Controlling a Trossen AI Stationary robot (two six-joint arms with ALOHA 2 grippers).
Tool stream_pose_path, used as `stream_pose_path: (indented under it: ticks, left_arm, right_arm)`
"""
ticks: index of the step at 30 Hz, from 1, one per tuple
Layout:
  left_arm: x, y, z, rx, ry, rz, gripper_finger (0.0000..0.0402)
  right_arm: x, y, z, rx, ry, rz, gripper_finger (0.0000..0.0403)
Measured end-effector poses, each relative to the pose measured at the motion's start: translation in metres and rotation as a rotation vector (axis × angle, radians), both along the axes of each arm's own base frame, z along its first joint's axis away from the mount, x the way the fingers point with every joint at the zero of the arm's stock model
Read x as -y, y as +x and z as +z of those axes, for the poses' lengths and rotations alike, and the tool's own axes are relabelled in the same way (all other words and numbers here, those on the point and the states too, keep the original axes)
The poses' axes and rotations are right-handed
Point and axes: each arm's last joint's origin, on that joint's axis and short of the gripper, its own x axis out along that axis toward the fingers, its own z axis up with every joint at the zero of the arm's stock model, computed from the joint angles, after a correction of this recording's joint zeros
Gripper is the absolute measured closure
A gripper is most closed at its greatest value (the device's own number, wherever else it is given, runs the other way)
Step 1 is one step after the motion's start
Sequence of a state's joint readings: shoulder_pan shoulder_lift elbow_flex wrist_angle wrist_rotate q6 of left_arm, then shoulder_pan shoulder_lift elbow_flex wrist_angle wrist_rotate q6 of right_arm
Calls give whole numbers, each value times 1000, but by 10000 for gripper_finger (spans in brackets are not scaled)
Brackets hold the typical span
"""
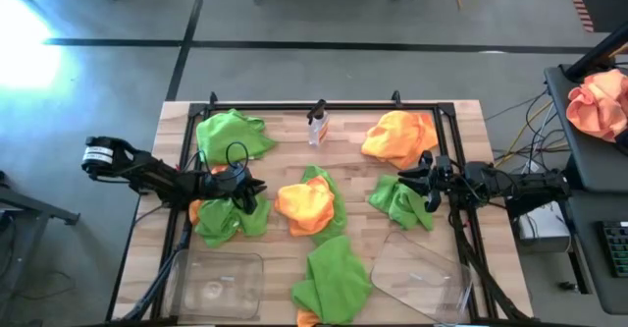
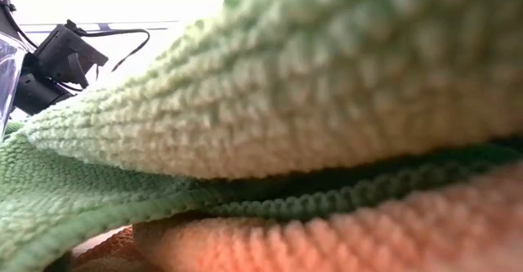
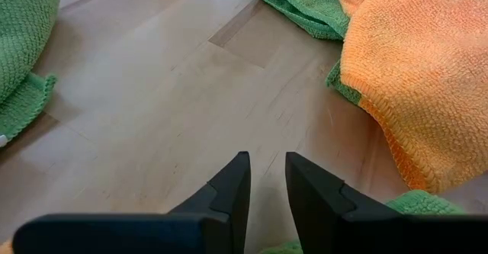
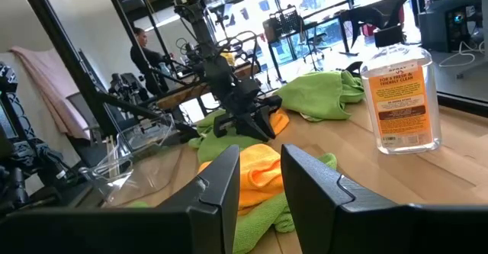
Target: Sort microfiber towel by color & place in baskets
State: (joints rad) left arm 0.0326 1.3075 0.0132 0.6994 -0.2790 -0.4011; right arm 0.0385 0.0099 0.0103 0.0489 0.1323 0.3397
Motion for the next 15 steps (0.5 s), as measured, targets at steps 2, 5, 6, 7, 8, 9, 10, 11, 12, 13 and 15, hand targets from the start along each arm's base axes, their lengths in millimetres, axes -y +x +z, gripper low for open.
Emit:
stream_pose_path:
  ticks: [2,5,6,7,8,9,10,11,12,13,15]
  left_arm:
    - [0,0,0,0,0,0,332]
    - [0,0,0,0,0,0,332]
    - [0,0,0,0,0,0,332]
    - [0,0,0,0,0,0,332]
    - [0,0,0,0,0,0,332]
    - [0,0,0,0,0,0,332]
    - [0,0,0,0,0,0,332]
    - [0,0,0,0,0,0,332]
    - [0,0,0,0,0,0,332]
    - [0,0,0,0,0,0,332]
    - [0,0,0,0,0,0,332]
  right_arm:
    - [0,0,0,0,0,0,312]
    - [0,0,0,0,0,0,312]
    - [0,0,0,0,0,0,312]
    - [0,0,0,0,0,0,312]
    - [0,0,0,0,-3,0,312]
    - [0,0,0,-1,-7,-1,312]
    - [0,0,0,-1,-17,-2,312]
    - [0,0,0,-3,-33,-3,312]
    - [0,0,0,-5,-59,-5,312]
    - [0,0,0,-9,-92,-9,312]
    - [0,0,0,-16,-167,-17,312]
